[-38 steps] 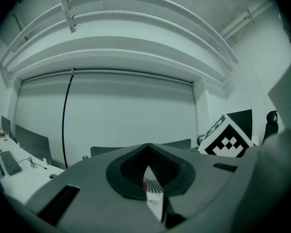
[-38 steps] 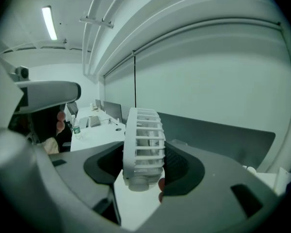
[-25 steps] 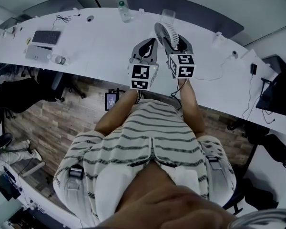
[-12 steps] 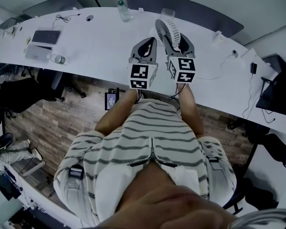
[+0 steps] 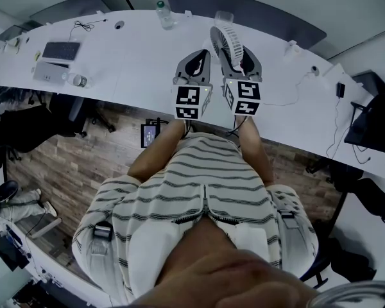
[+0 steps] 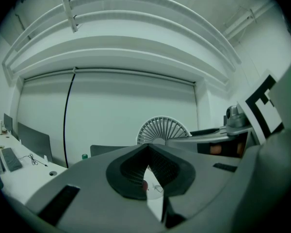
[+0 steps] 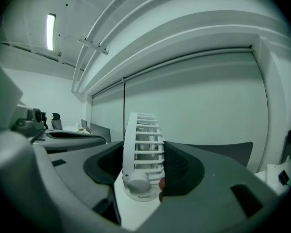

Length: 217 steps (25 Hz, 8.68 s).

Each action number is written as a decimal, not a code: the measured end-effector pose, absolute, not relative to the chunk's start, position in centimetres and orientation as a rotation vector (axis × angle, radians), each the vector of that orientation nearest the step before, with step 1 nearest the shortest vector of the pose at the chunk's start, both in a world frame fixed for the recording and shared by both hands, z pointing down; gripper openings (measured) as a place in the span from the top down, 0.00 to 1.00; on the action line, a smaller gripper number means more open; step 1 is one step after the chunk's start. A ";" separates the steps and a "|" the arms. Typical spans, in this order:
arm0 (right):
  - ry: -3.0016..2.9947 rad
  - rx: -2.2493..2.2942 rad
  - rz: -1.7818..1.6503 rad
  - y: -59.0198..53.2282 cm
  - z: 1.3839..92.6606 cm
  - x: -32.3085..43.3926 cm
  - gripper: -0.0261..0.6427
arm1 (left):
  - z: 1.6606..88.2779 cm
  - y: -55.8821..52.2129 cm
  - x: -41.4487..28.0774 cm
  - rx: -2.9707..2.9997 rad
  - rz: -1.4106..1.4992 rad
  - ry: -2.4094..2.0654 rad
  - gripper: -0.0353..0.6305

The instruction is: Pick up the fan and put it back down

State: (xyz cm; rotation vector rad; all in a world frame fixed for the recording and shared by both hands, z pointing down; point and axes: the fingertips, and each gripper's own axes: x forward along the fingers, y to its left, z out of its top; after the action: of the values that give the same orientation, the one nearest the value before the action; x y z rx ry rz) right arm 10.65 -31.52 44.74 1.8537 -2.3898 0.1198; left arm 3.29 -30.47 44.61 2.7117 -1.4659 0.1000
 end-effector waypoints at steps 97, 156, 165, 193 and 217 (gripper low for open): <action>-2.448 0.990 0.176 -42.3 61.4 7.2 0.61 | 46.2 -31.6 -2.9 2.568 0.061 -1.545 0.94; -2.063 0.717 -0.280 -42.9 68.4 7.8 0.59 | 47.9 -31.2 -0.4 2.593 0.174 -1.478 0.94; -2.073 0.879 -0.367 -41.6 66.4 7.2 0.60 | 47.8 -30.8 -0.3 2.610 0.170 -1.467 0.94; -2.361 1.675 0.418 -35.5 54.5 11.6 0.94 | 47.4 -29.9 2.3 2.664 0.139 -1.378 0.94; -2.405 1.800 0.377 -30.1 48.8 9.9 0.94 | 47.1 -30.0 2.6 2.656 0.108 -1.368 0.94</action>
State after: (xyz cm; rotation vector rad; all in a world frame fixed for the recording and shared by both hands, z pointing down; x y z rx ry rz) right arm 9.95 -30.10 48.81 1.7999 -2.4052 0.3767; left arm 2.60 -29.98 47.12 2.6557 -1.3679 0.1076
